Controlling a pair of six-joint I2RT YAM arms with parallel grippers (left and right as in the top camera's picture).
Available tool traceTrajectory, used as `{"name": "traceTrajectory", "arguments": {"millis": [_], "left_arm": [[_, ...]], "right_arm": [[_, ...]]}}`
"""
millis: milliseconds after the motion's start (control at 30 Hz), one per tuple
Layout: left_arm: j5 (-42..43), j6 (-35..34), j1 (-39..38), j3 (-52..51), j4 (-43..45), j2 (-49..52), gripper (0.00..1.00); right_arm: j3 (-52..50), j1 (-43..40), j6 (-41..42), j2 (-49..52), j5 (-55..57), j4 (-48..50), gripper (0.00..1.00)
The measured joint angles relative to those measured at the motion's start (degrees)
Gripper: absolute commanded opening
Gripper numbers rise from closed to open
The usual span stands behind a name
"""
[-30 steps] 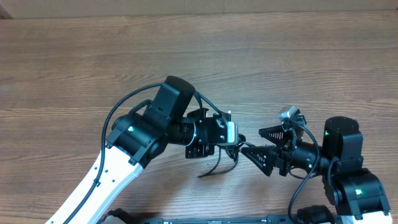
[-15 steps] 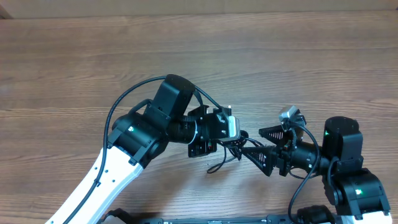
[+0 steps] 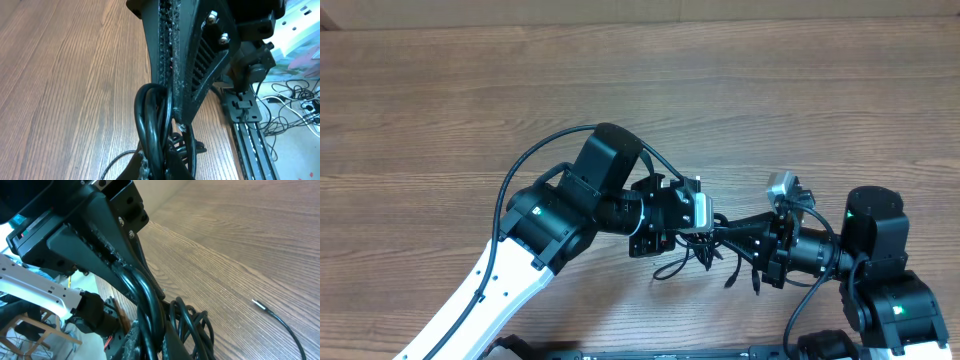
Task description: Untangle cables
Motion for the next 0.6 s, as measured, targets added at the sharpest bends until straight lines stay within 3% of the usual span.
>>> {"name": "traceTrajectory", "arguments": {"millis": [100,167,233,267,400,600], "left_arm": [[0.0,-0.3,0.0,0.0,0.5,0.0,0.07],[-0.1,-0.9,0.0,0.0,0.9,0.0,0.25],[0.4,-1.6,0.0,0.0,1.7,0.0,0.82],[0.7,-1.7,0.0,0.0,2.1,0.0,1.0],[0.7,-7.1,0.1,0.0,3.2,-0.1,1.0],[-0.9,-23.5,4.5,1.2,3.7,-1.4,1.0]], "right_arm": [[0.0,0.0,0.0,0.0,0.0,0.3,0.04],[0.0,-0.1,0.0,0.0,0.0,0.5,0.04],[0.0,-0.1,0.2,0.0,0.2,0.5,0.04],[0.0,-0.1,0.3,0.2,0.2,0.8,0.04],[0.0,-0.1,2.6,0.3,0.8,3.0,0.04],[0.0,-0.1,14.1,0.3,4.4,9.5,0.04]]}}
